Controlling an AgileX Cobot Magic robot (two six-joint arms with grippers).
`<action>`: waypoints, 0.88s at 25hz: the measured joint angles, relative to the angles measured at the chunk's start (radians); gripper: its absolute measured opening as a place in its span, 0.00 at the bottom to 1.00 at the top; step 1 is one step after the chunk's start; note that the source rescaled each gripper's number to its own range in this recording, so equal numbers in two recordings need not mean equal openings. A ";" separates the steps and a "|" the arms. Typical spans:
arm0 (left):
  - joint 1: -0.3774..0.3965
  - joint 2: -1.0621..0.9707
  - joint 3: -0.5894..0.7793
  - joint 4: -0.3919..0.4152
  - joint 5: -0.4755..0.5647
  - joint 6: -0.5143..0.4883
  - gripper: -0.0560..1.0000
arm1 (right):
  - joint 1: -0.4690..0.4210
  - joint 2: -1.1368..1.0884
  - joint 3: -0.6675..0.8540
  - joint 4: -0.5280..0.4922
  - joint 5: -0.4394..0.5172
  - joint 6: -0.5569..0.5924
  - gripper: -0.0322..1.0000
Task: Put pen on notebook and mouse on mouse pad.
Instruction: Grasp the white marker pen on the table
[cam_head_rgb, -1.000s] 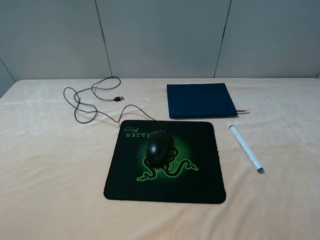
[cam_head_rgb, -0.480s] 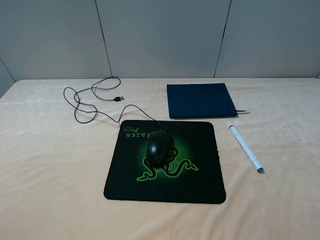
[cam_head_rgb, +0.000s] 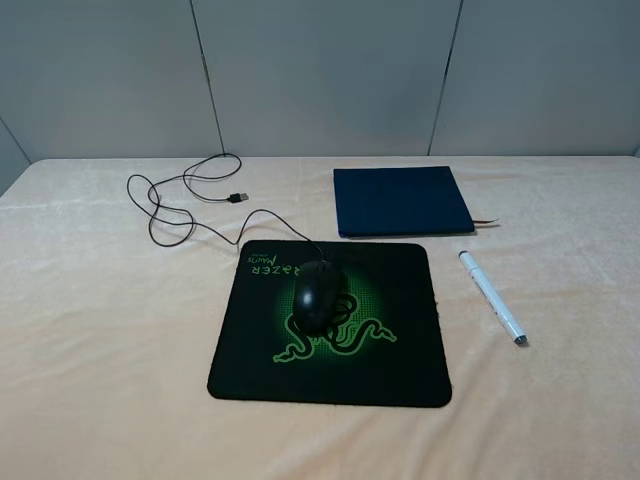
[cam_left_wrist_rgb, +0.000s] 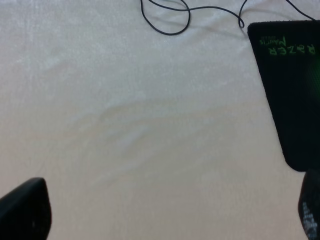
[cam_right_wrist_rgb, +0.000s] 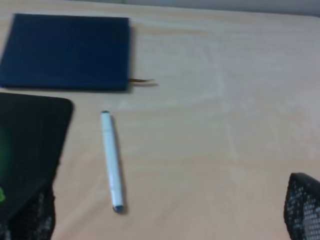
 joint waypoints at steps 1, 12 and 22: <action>0.000 0.000 0.000 0.000 0.000 0.000 1.00 | 0.019 0.043 -0.011 -0.001 -0.004 -0.003 1.00; 0.000 0.000 0.000 0.000 0.000 0.000 1.00 | 0.090 0.458 -0.031 0.008 -0.047 -0.018 1.00; 0.000 0.000 0.000 0.000 0.000 0.000 1.00 | 0.090 0.632 -0.033 0.076 -0.112 -0.065 1.00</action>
